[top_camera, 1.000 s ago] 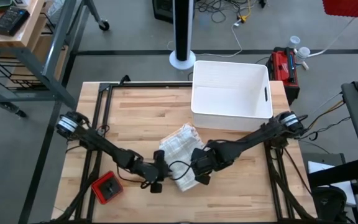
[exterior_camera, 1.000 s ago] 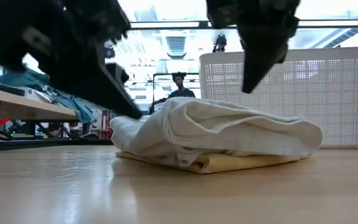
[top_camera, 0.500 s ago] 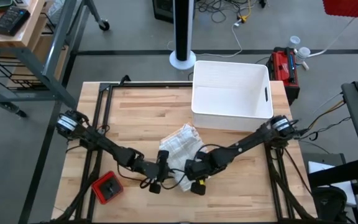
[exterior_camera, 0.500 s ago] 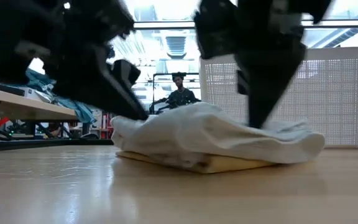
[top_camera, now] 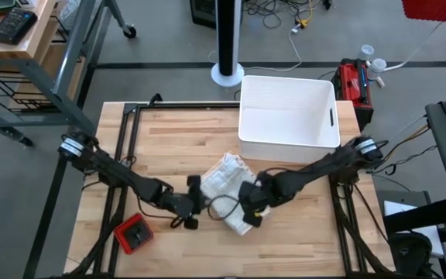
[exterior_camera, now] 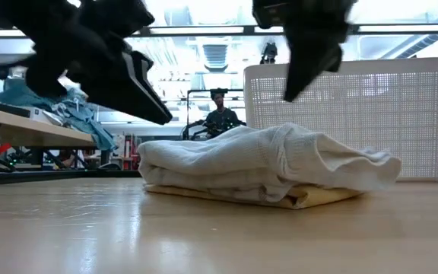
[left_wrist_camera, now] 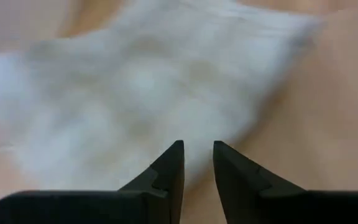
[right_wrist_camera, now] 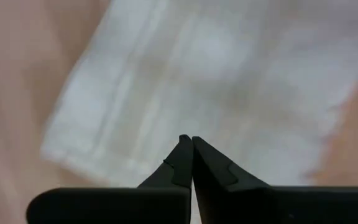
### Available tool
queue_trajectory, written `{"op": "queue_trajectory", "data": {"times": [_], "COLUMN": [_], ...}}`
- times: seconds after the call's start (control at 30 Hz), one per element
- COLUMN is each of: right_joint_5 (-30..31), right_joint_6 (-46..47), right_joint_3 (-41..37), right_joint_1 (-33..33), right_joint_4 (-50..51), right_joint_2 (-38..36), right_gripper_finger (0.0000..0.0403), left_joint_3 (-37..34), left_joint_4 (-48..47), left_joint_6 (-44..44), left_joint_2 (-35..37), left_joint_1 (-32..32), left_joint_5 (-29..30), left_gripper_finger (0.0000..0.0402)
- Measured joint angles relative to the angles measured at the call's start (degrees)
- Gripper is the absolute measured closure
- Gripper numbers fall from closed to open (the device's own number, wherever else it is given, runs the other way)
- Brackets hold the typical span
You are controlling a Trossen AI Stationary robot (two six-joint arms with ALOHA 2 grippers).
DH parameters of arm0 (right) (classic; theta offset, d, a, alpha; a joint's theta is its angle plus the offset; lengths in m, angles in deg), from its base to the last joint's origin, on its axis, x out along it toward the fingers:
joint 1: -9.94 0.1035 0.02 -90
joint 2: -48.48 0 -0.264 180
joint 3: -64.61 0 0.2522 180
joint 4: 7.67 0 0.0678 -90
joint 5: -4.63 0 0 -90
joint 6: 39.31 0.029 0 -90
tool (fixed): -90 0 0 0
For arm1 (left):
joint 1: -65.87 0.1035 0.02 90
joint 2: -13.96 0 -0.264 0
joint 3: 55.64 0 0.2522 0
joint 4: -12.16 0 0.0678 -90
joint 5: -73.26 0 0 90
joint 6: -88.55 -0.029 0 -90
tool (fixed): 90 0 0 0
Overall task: Fold towel
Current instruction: Stack the light gray patterned towel on top of the brown patterned towel
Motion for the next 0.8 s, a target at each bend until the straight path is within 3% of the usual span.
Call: {"op": "queue_trajectory", "data": {"times": [0.1,0.17,0.33,0.53,0.8], "right_joint_5": [7.27,9.1,9.14,7.42,7.15], "right_joint_6": [-0.15,-0.62,-3.81,-6.87,-7.37], "right_joint_3": [0.0,0.0,-0.02,-0.07,-0.16], "right_joint_1": [-2.11,-4.21,-9.67,-13.79,-16.85], "right_joint_4": [-0.23,-0.47,-5.48,-13.91,-13.85], "right_joint_2": [-1.64,-1.63,0.77,3.47,6.36], "right_gripper_finger": [0.0403,0.0403,0.0403,0.0403,0.0403], "left_joint_3": [-0.35,-0.43,-0.7,-0.71,-1.06], "left_joint_4": [-3.15,-4.53,-4.74,-4.35,-4.75], "left_joint_6": [-2.91,-5.28,-5.85,-5.74,-4.17], "left_joint_2": [1.26,1.26,-0.31,-1.33,-1.36], "left_joint_1": [0.55,1.76,5.76,7.54,7.66], "left_joint_5": [8.82,10.42,4.99,4.13,3.22], "left_gripper_finger": [0.0326,0.0326,0.0326,0.0326,0.0326]}}
